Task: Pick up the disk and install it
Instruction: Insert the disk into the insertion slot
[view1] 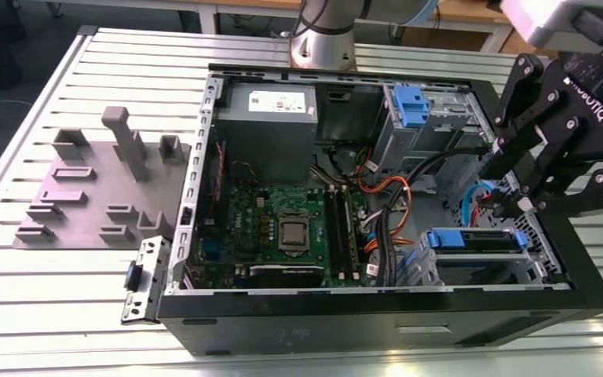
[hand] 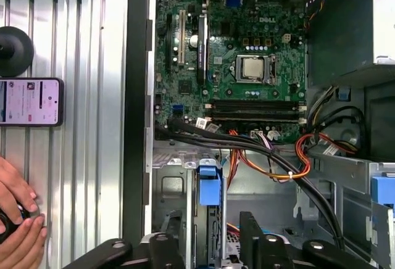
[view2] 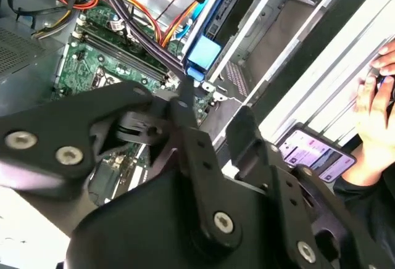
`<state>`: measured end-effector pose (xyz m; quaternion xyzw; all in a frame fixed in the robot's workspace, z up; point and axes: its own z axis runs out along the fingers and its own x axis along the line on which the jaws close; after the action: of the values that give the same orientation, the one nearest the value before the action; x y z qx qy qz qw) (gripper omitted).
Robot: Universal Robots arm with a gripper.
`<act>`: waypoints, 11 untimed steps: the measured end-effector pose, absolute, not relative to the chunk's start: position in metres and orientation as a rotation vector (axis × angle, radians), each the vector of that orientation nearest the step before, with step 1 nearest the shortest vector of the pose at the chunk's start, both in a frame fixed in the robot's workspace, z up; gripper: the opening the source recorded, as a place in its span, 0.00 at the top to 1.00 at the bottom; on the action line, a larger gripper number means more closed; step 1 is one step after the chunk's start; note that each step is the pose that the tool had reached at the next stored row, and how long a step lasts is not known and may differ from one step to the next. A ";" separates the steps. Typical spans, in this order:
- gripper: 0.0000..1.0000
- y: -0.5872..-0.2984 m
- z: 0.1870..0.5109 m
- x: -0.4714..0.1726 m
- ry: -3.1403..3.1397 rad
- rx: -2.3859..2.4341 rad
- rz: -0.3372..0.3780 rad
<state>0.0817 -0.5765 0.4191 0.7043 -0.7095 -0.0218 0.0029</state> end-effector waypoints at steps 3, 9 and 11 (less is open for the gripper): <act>0.64 -0.576 0.414 0.082 -2.225 2.209 -0.068; 0.81 -0.577 0.403 0.082 -2.225 2.208 -0.068; 0.89 -0.577 0.399 0.082 -2.225 2.209 -0.068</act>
<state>0.0818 -0.5765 0.3992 0.7043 -0.7095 -0.0217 0.0030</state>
